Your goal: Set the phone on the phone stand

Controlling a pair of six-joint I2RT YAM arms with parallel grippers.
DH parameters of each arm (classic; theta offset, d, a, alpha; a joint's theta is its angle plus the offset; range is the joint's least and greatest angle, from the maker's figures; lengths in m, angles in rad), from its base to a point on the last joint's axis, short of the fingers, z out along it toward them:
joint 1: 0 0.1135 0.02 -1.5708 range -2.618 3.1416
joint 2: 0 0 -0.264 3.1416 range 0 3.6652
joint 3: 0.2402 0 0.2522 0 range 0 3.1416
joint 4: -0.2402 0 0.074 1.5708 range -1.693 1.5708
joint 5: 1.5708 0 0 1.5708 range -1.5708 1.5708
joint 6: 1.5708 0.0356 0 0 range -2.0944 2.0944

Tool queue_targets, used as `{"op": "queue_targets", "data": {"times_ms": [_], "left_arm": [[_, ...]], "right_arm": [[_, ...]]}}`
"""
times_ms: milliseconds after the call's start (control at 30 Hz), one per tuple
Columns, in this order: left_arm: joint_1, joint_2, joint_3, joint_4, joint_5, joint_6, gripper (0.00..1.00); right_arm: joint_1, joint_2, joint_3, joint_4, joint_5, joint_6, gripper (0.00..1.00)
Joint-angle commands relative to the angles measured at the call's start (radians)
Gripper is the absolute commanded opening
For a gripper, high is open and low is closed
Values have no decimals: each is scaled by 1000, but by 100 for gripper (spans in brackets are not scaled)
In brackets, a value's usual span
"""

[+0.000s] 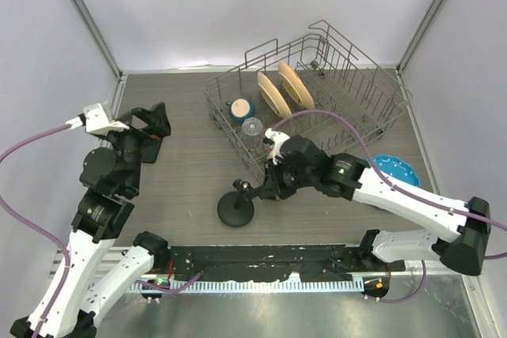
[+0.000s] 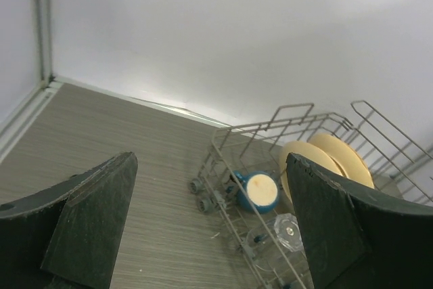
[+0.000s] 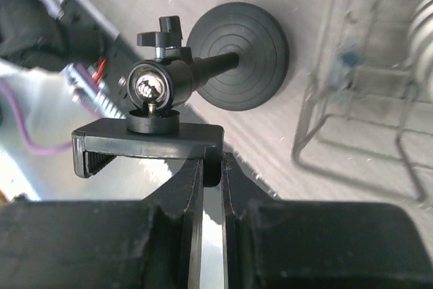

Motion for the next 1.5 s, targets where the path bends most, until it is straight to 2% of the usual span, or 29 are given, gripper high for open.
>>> {"op": "queue_targets", "data": {"times_ms": [0, 200, 500, 667, 967, 1167, 1333, 1467], "left_arm": [[-3, -66, -35, 52, -185, 7, 96], [-4, -89, -50, 81, -204, 13, 97], [-3, -51, -30, 58, -179, 10, 98], [-3, -41, -30, 55, -167, 5, 98], [-3, -20, -24, 47, -148, -2, 98], [-3, 14, -10, 44, -61, -6, 100], [-3, 86, 21, 14, 16, 2, 100], [-3, 114, 45, -14, 45, -5, 100]], "right_arm": [[1, 76, 188, 208, 244, 47, 1], [4, 305, 403, 70, 383, 49, 1], [52, 468, 566, -8, 433, 39, 1], [86, 528, 630, -63, 556, 91, 1], [165, 571, 646, -80, 699, 180, 2], [187, 538, 589, 48, 621, 204, 1], [185, 553, 581, 42, 653, 213, 3], [178, 550, 546, 55, 654, 219, 9]]}}
